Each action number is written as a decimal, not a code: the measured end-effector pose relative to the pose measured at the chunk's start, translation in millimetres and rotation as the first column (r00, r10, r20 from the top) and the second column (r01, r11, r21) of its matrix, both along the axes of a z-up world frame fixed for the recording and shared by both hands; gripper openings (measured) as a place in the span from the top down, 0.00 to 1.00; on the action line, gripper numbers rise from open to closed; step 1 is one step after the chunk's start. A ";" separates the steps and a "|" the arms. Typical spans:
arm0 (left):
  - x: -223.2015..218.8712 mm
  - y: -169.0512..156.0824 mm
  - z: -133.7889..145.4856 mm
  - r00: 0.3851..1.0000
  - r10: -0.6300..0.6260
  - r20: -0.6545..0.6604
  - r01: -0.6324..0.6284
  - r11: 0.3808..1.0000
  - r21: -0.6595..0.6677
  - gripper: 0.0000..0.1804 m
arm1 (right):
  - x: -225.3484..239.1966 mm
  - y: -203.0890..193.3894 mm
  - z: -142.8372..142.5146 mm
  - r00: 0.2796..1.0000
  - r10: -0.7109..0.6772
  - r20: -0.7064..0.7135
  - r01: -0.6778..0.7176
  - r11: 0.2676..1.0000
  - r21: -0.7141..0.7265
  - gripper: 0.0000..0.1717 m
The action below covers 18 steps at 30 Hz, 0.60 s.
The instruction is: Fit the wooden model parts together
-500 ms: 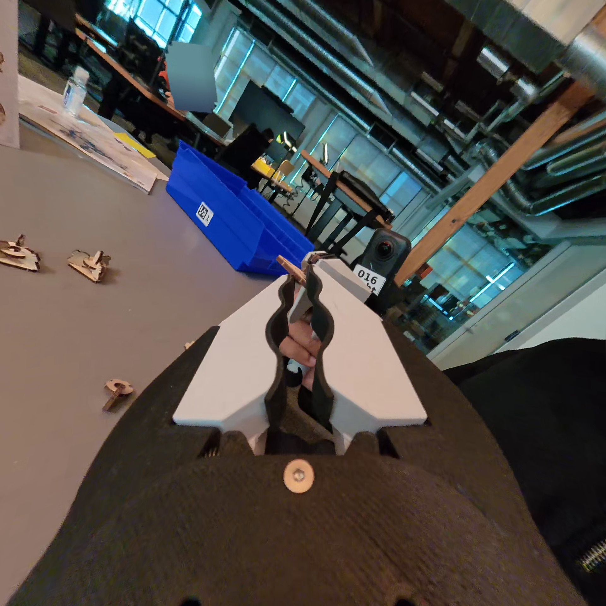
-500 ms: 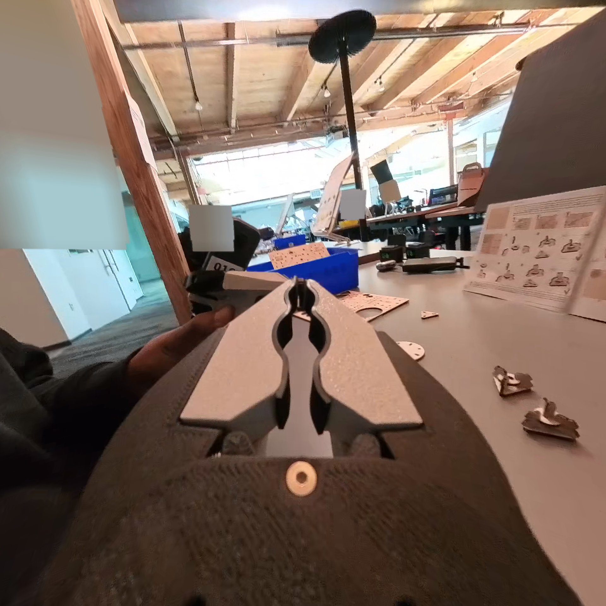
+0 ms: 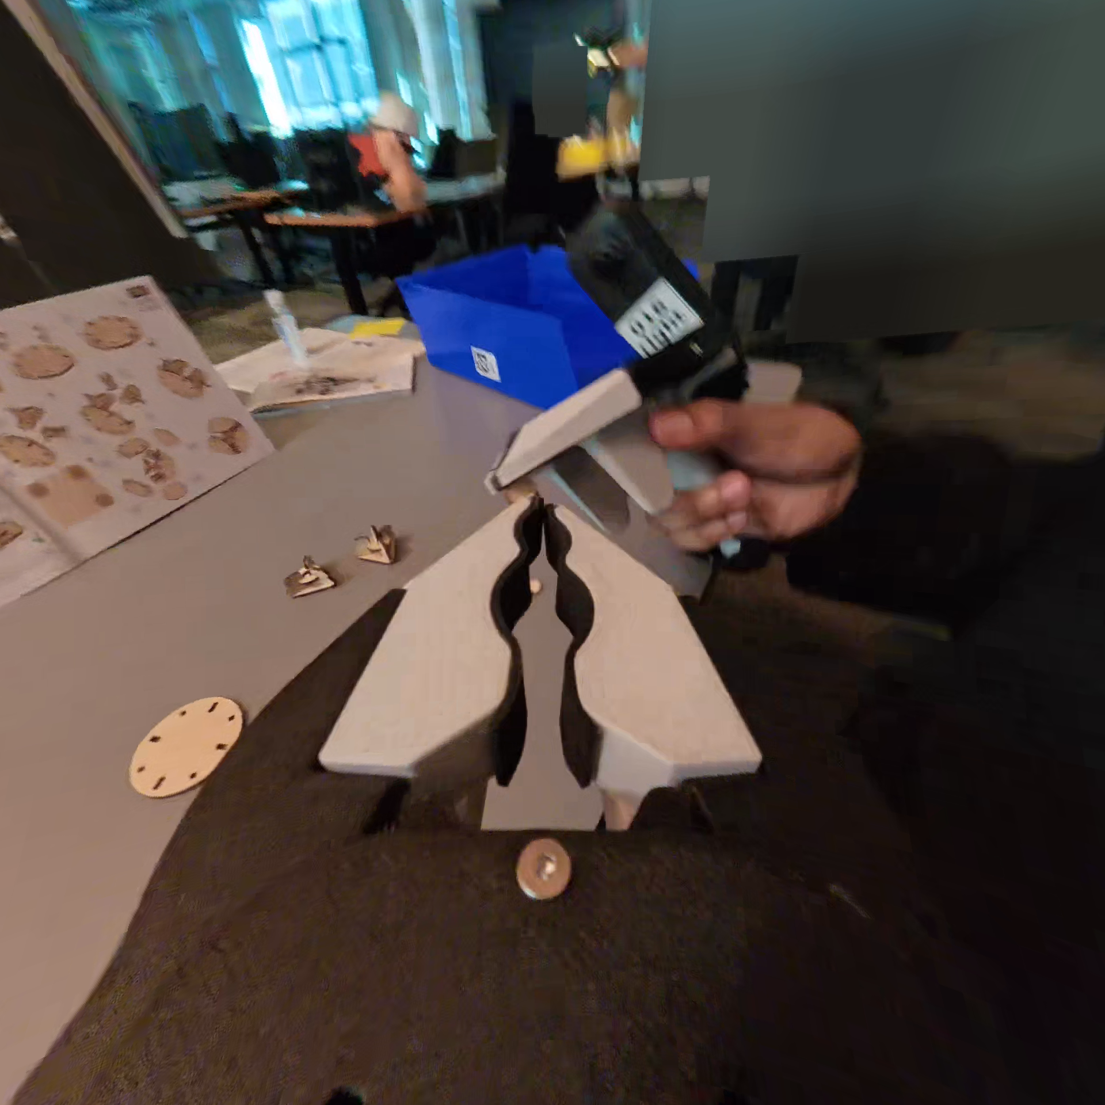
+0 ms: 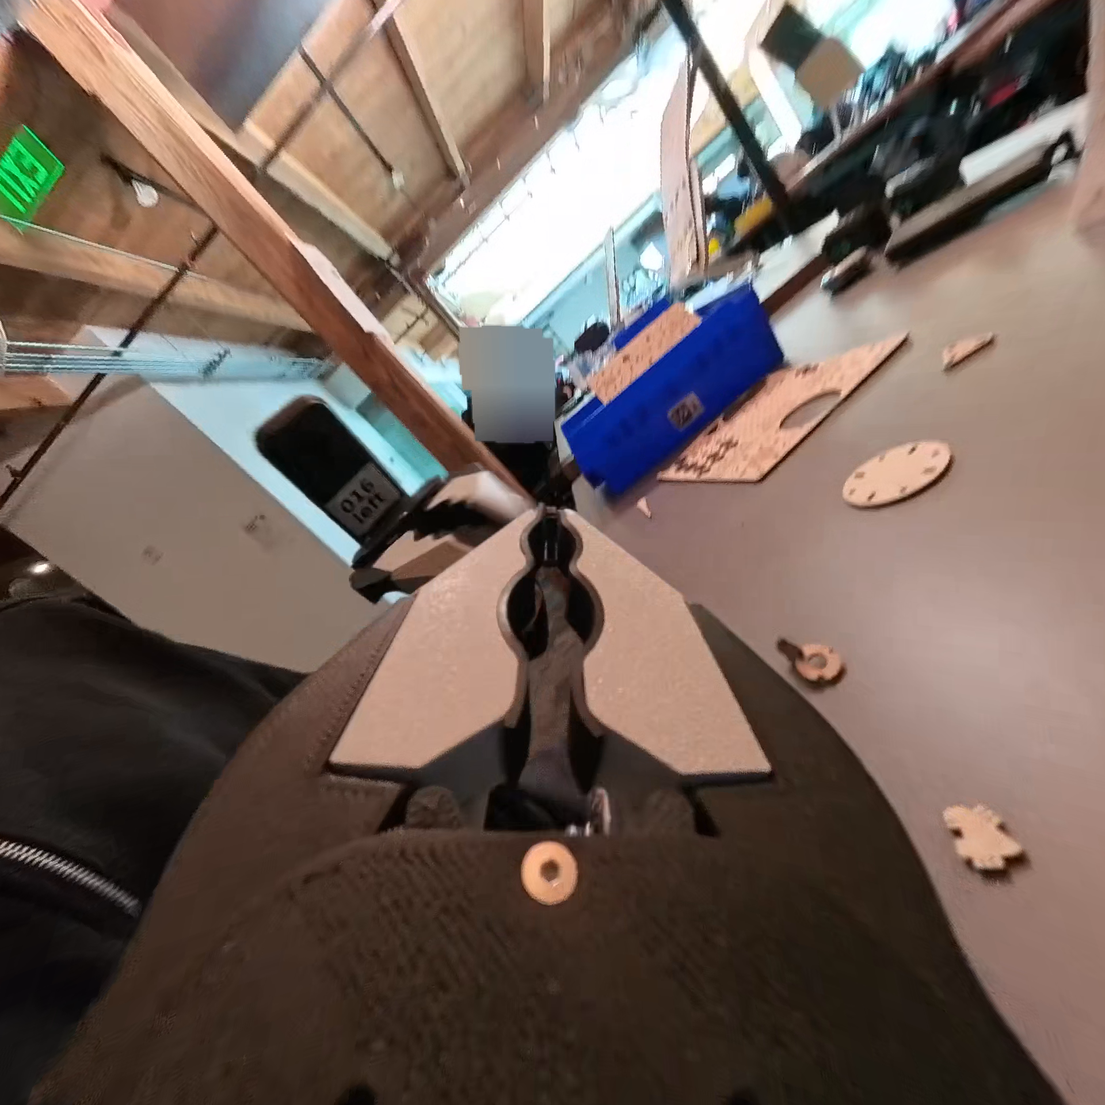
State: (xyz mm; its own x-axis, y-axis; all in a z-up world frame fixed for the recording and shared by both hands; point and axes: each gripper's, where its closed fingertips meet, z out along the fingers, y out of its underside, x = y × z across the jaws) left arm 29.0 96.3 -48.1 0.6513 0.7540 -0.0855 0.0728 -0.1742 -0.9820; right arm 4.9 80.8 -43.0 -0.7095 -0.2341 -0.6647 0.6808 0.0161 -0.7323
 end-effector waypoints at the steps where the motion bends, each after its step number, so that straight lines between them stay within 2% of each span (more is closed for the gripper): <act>1: 0.9 1.9 -5.3 1.000 -0.004 -0.005 0.003 0.998 -0.064 1.00 | 1.7 -1.0 -5.3 1.000 0.016 0.016 -0.017 0.999 0.041 1.00; 4: 4.3 9.5 -25.6 0.999 -0.043 -0.007 0.040 0.967 -0.251 1.00 | 2.0 -1.6 -14.3 0.999 0.026 0.035 -0.029 0.994 0.102 1.00; 8: -4.7 5.0 -43.7 0.996 0.023 -0.087 -0.063 0.870 -0.489 0.96 | -0.7 -2.2 -25.4 0.999 0.020 0.040 -0.026 0.988 0.151 1.00; 12: -7.9 6.4 -34.6 0.977 0.056 -0.204 -0.157 0.836 -0.526 0.86 | -5.0 -1.6 -31.8 0.999 0.008 0.042 -0.015 0.985 0.173 1.00; 15: -14.7 -0.2 -37.9 0.980 0.092 -0.175 -0.172 0.835 -0.523 0.82 | -4.0 -1.3 -32.7 0.999 0.018 0.051 -0.027 0.984 0.175 1.00; 17: -16.3 -2.6 -43.2 0.985 0.087 -0.151 -0.155 0.831 -0.535 0.85 | -1.8 -1.4 -32.1 0.998 0.030 0.061 -0.040 0.984 0.172 1.00; 18: -15.4 -2.2 -44.3 0.986 0.075 -0.151 -0.146 0.826 -0.544 0.92 | -1.0 -1.4 -31.7 0.997 0.036 0.065 -0.047 0.984 0.170 1.00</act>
State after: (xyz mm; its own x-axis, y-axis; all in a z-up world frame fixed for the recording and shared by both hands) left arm 13.6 94.1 -92.3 0.5246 0.6238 -0.5794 0.0145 -0.6870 -0.7266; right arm 4.0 79.4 -74.7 -0.6579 -0.1416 -0.7397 0.7206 0.1671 -0.6729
